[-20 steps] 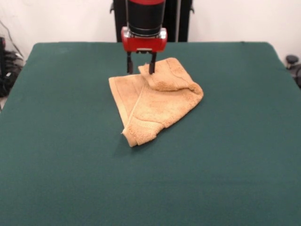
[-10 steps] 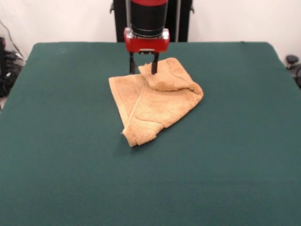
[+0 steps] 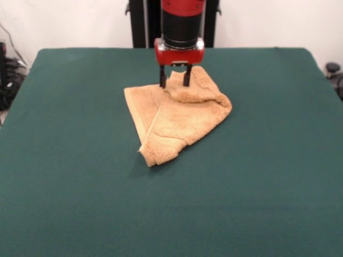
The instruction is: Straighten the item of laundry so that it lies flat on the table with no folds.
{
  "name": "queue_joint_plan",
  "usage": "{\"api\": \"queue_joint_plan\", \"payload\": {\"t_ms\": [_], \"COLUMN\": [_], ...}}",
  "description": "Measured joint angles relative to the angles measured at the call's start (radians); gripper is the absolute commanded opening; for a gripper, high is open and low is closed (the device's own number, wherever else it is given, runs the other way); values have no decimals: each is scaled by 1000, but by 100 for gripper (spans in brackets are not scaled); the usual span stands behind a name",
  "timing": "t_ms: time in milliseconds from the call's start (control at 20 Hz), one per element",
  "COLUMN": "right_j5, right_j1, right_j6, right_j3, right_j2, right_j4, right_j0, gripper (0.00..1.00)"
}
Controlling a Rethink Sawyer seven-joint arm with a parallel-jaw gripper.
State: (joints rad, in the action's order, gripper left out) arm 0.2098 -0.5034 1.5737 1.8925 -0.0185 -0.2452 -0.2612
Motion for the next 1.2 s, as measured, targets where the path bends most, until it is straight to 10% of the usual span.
{"api": "queue_joint_plan", "payload": {"t_ms": [1200], "right_j5": [-51], "right_j1": [26], "right_j6": [0], "right_j3": [2], "right_j2": [0], "right_j4": [0], "right_j0": [-9], "gripper": [100]}}
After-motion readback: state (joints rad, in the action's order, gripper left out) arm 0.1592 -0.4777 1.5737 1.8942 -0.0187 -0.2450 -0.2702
